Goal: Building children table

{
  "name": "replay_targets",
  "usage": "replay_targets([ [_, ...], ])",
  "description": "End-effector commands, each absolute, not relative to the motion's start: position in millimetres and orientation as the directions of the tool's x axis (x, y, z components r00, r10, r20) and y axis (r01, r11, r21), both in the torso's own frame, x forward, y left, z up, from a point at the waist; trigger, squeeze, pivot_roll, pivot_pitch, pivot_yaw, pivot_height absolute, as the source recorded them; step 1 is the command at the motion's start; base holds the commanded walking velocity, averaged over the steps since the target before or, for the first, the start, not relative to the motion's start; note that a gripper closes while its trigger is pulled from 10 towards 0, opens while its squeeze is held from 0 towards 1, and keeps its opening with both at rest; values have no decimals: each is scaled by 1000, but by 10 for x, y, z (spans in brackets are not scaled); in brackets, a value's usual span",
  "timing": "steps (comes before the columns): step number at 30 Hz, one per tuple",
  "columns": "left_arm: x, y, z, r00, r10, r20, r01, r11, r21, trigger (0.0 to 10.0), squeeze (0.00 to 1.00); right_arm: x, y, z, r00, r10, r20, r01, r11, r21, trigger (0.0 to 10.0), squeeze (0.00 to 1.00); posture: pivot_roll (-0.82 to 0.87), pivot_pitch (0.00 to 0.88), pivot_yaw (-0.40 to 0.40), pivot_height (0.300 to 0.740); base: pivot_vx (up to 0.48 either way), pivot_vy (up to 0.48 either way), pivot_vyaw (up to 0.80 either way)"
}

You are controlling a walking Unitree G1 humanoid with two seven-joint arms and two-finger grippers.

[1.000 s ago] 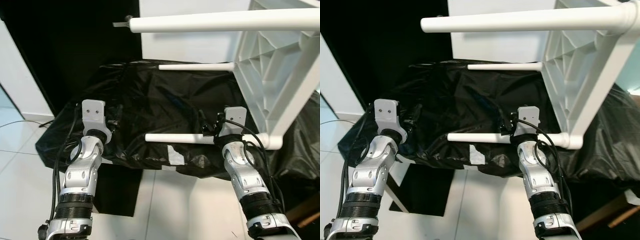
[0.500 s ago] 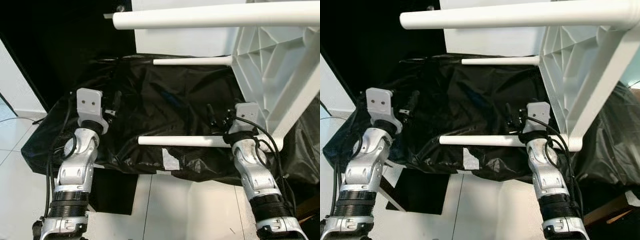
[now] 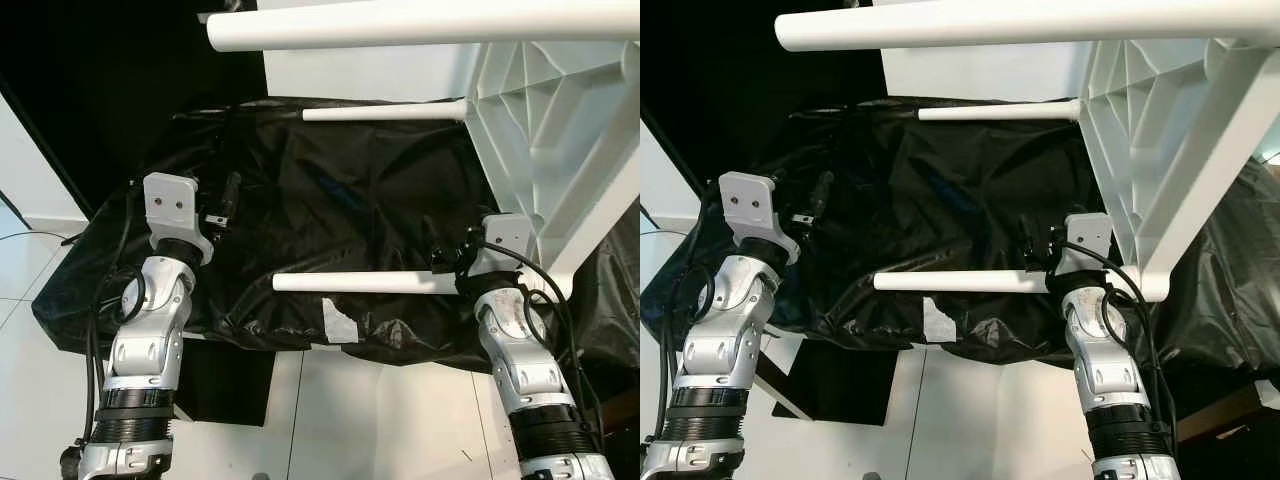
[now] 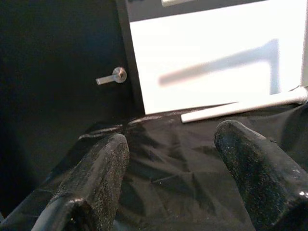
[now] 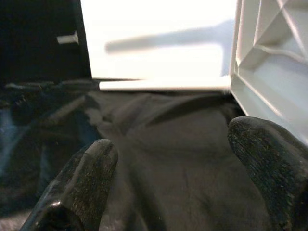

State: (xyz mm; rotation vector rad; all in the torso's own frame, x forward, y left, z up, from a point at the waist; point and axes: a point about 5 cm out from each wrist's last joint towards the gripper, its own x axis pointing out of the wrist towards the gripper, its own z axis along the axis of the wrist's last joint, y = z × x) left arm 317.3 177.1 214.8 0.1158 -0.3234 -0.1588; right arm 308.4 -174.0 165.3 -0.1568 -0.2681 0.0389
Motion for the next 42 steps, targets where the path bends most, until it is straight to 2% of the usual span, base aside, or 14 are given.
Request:
replay_targets([
  [1, 3150, 1719, 2173, 918, -246, 313, 204, 966, 161, 10000, 0, 3080, -1734, 1708, 960, 73, 270, -27, 985, -172, 10000, 0, 62, 0, 1, 740, 0, 0, 0],
  [14, 3106, 1664, 2154, 908, -293, 299, 248, 952, 180, 10000, 0, 3022, -1700, 1718, 957, 120, 264, -72, 980, -185, 10000, 0, 62, 0, -4, 740, 0, 0, 0],
  [25, 3081, 1681, 2093, 920, -271, 284, 230, 958, 169, 10000, 0, 2998, -1703, 1685, 960, 131, 247, -85, 979, -186, 10000, 0, 65, 0, -15, 740, 0, 0, 0],
  [35, 2995, 1622, 2117, 895, -330, 301, 287, 941, 178, 10000, 0, 2989, -1689, 1707, 956, 156, 250, -107, 974, -198, 10000, 0, 71, 0, -24, 740, 0, 0, 0],
  [40, 2875, 1621, 2233, 856, -385, 346, 310, 916, 254, 10000, 0, 2969, -1697, 1737, 950, 172, 261, -122, 973, -198, 10000, 0, 77, 0, -30, 740, 0, 0, 0],
  [42, 2799, 1592, 2277, 831, -425, 359, 298, 885, 359, 10000, 0, 2964, -1709, 1723, 952, 171, 254, -122, 973, -196, 10000, 0, 77, 0, -31, 740, 0, 0, 0],
])
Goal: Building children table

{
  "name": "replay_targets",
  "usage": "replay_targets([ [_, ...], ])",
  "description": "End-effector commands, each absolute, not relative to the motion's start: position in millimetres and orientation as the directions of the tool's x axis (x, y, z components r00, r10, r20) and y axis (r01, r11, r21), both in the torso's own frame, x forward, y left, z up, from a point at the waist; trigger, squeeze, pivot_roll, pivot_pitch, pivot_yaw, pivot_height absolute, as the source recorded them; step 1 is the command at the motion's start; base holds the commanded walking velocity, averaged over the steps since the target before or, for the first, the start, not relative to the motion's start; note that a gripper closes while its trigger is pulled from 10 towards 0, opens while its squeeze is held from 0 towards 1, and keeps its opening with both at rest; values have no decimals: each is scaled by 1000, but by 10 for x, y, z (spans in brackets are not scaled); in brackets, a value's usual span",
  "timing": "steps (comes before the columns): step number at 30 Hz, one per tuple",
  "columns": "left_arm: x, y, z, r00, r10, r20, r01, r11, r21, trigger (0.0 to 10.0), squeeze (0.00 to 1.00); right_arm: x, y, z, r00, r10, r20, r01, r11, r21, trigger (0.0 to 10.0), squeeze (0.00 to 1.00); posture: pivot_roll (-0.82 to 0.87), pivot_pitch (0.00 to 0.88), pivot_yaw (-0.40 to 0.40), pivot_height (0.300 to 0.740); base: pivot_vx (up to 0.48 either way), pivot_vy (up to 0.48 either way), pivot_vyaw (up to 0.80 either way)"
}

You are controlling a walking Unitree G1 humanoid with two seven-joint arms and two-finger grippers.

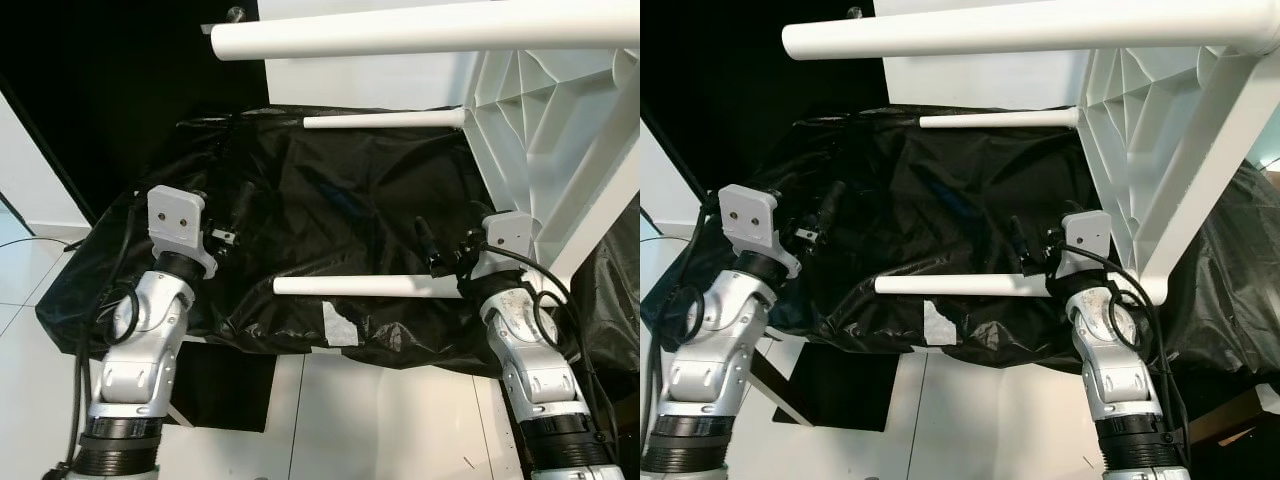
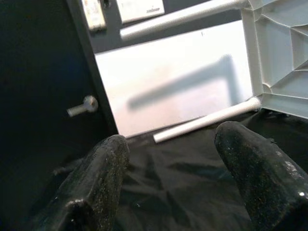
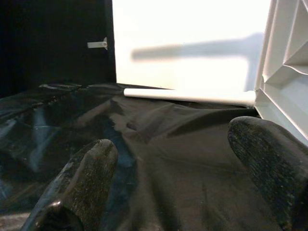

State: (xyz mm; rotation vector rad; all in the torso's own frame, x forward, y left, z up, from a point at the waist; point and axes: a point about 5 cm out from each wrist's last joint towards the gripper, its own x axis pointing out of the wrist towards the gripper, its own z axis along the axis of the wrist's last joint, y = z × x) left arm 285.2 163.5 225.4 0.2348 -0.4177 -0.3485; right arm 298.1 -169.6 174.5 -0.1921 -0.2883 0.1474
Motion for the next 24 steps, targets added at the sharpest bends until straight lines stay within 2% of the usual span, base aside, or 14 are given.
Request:
replay_targets([
  [1, 2799, 1592, 2277, 831, -425, 359, 298, 885, 359, 10000, 0, 2964, -1709, 1723, 952, 171, 254, -122, 973, -196, 10000, 0, 77, 0, -31, 740, 0, 0, 0],
  [4, 2728, 1567, 2311, 810, -454, 372, 277, 855, 439, 10000, 0, 2962, -1720, 1710, 954, 168, 247, -121, 974, -193, 10000, 0, 77, 0, -31, 740, 0, 0, 0],
  [6, 2647, 1600, 2326, 819, -416, 396, 149, 819, 553, 10000, 0, 2961, -1733, 1700, 957, 163, 241, -118, 975, -190, 10000, 0, 77, 0, -33, 740, 0, 0, 0],
  [9, 2621, 1622, 2346, 824, -382, 419, 77, 808, 584, 10000, 0, 2962, -1737, 1698, 958, 161, 239, -117, 975, -188, 10000, 0, 80, 0, -35, 740, 0, 0, 0],
  [10, 2577, 1642, 2387, 823, -339, 455, -3, 800, 601, 10000, 0, 2962, -1739, 1691, 959, 158, 233, -117, 976, -182, 10000, 0, 87, 0, -41, 740, 0, 0, 0],
  [12, 2577, 1642, 2387, 823, -339, 455, -3, 800, 601, 10000, 0, 2962, -1739, 1691, 959, 158, 233, -117, 976, -182, 10000, 0, 87, 0, -41, 740, 0, 0, 0],
  [15, 2548, 1646, 2439, 817, -312, 484, -72, 779, 623, 10000, 0, 2962, -1730, 1684, 960, 162, 228, -122, 976, -178, 10000, 0, 93, 0, -48, 740, 0, 0, 0],
  [19, 2535, 1590, 2575, 801, -296, 520, -219, 664, 715, 10000, 0, 2986, -1717, 1685, 961, 171, 219, -133, 975, -176, 10000, 0, 98, 0, -52, 740, 0, 0, 0],
  [24, 2514, 1501, 2705, 772, -307, 557, -295, 603, 741, 10000, 0, 2991, -1717, 1684, 962, 166, 215, -130, 976, -172, 10000, 0, 101, 0, -48, 740, 0, 0, 0],
])
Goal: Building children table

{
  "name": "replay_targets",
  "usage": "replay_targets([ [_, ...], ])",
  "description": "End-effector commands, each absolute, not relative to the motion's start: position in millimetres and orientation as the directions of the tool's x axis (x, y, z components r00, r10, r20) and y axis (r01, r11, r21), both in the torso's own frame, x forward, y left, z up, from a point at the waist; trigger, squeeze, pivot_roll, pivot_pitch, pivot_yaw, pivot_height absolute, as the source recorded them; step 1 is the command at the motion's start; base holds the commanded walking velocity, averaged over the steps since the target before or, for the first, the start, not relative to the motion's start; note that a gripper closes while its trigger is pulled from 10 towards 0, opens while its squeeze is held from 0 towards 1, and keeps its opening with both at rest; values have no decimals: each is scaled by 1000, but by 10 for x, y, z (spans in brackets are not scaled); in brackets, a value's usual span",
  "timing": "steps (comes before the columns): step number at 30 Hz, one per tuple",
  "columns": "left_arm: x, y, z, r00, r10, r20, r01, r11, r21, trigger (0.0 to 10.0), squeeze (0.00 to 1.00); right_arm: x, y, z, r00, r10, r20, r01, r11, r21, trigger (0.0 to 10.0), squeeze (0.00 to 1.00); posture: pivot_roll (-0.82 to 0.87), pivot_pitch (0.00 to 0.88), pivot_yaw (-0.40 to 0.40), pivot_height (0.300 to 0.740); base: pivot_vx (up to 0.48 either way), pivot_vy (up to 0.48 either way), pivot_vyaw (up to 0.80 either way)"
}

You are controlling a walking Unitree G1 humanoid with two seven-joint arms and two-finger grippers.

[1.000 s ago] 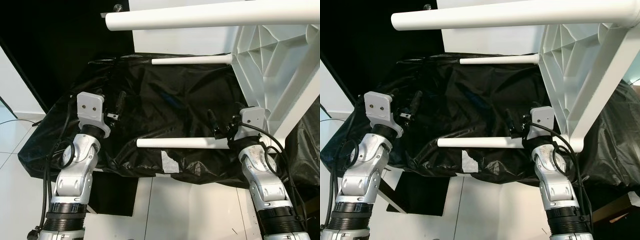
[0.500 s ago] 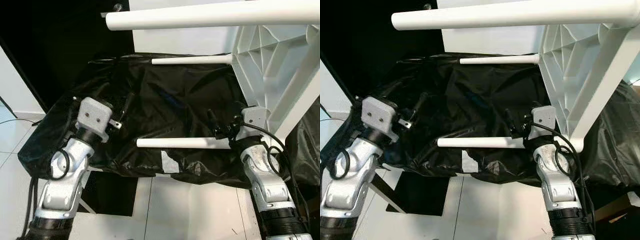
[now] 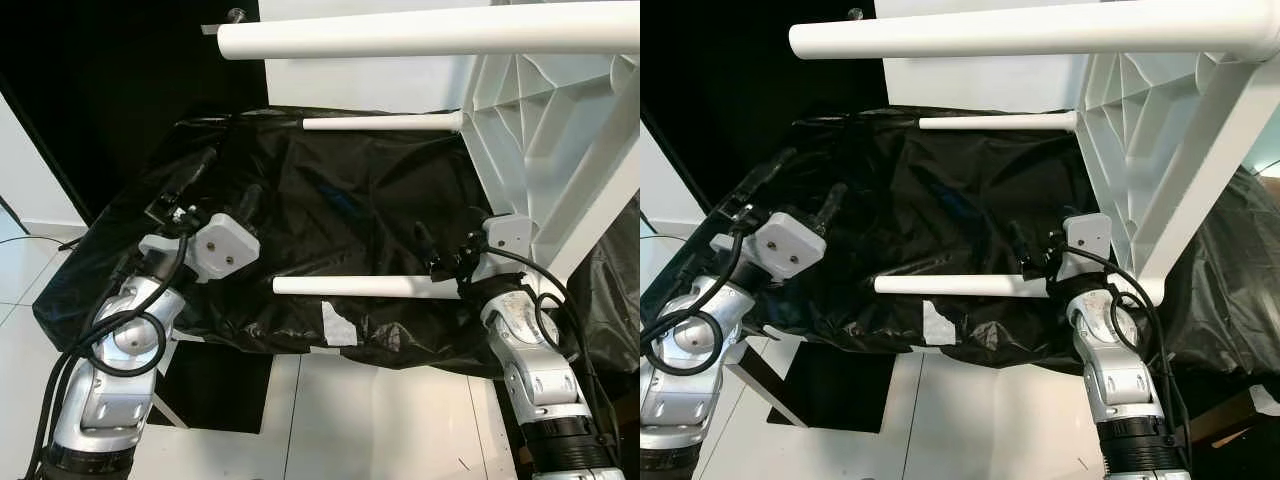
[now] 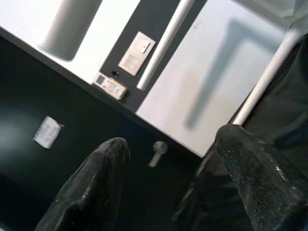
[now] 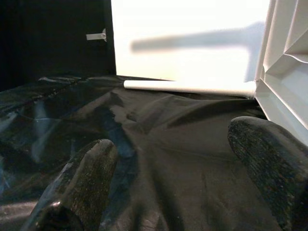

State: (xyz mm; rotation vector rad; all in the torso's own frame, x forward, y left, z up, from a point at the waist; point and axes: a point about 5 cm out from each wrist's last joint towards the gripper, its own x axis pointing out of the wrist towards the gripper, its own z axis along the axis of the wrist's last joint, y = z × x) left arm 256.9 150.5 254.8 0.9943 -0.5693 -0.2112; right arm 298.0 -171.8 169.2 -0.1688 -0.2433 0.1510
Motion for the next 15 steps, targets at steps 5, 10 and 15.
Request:
replay_targets([
  [5, 2487, 1393, 2820, 735, -298, 609, -375, 570, 731, 10000, 0, 2997, -1705, 1679, 964, 155, 215, -122, 979, -161, 10000, 0, 100, 0, -40, 740, 0, 0, 0],
  [10, 2511, 1333, 2852, 722, -307, 620, -388, 562, 730, 10000, 0, 3001, -1660, 1689, 962, 160, 221, -128, 980, -151, 10000, 0, 96, 0, -32, 740, 0, 0, 0],
  [15, 2517, 1334, 2865, 719, -314, 620, -392, 554, 735, 10000, 0, 2986, -1672, 1703, 962, 157, 225, -124, 981, -151, 10000, 0, 89, 0, -26, 740, 0, 0, 0],
])
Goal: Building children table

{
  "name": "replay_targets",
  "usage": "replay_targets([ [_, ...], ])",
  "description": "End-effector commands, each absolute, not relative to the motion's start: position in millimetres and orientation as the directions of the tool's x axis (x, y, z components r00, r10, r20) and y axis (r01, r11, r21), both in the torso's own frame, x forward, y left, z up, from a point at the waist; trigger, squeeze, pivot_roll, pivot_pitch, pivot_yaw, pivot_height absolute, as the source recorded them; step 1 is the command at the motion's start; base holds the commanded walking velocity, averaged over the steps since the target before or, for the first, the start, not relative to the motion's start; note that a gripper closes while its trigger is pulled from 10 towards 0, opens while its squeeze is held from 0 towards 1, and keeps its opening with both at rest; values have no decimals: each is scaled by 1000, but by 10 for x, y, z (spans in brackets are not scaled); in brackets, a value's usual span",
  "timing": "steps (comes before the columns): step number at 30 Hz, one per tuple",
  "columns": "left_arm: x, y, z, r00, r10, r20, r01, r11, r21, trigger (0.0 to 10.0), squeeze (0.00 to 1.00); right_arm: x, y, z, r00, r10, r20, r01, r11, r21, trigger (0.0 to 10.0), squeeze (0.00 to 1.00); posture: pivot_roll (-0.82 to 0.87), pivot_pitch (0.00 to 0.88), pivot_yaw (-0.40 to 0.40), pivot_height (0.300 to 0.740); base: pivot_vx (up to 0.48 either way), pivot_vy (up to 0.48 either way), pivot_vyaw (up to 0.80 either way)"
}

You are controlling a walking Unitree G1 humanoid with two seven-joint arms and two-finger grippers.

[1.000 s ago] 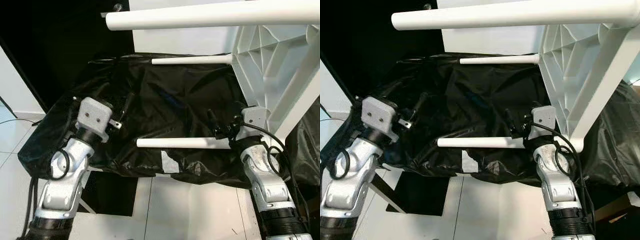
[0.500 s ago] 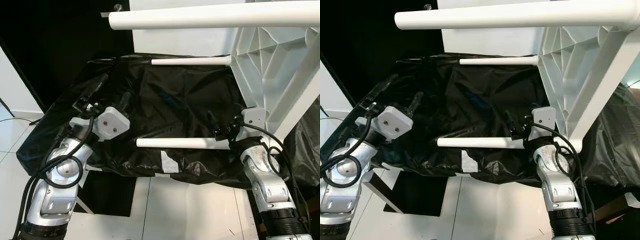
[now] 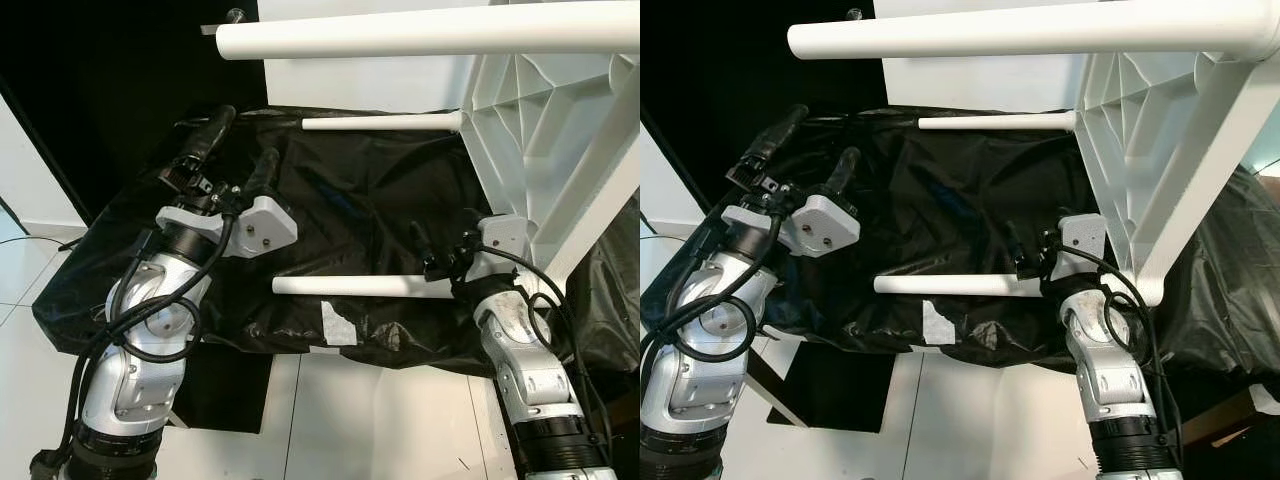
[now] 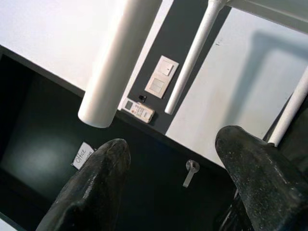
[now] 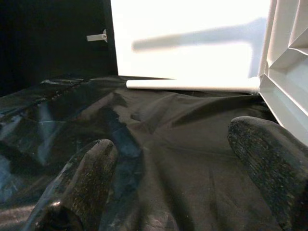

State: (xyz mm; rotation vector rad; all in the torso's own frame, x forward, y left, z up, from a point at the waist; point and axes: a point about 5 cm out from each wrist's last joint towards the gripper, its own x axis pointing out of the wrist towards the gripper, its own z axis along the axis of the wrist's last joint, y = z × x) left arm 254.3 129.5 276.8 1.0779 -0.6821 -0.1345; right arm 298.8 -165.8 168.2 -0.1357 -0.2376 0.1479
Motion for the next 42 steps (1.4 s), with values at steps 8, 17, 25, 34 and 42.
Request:
replay_targets([
  [8, 2387, 1281, 3136, 604, -350, 716, -519, 510, 687, 10000, 0, 2929, -1633, 1687, 955, 197, 221, -165, 974, -156, 10000, 0, 100, 0, -27, 740, 0, 0, 0],
  [17, 2426, 1039, 3351, 518, -453, 726, -541, 484, 688, 10000, 0, 2980, -1617, 1621, 962, 193, 193, -166, 974, -152, 10000, 0, 122, 0, -43, 740, 0, 0, 0],
  [25, 2633, 845, 3319, 602, -564, 566, -399, 401, 825, 10000, 0, 3009, -1626, 1624, 964, 189, 188, -161, 975, -155, 10000, 0, 148, 0, -41, 740, 0, 0, 0],
  [34, 2770, 688, 3386, 632, -633, 447, -389, 240, 890, 10000, 0, 3063, -1606, 1617, 964, 192, 185, -164, 974, -156, 10000, 0, 183, 0, -57, 740, 0, 0, 0],
  [42, 2855, 555, 3505, 639, -678, 364, -390, 122, 912, 10000, 0, 3095, -1597, 1612, 963, 201, 179, -174, 972, -156, 10000, 0, 208, 0, -74, 740, 0, 0, 0],
])
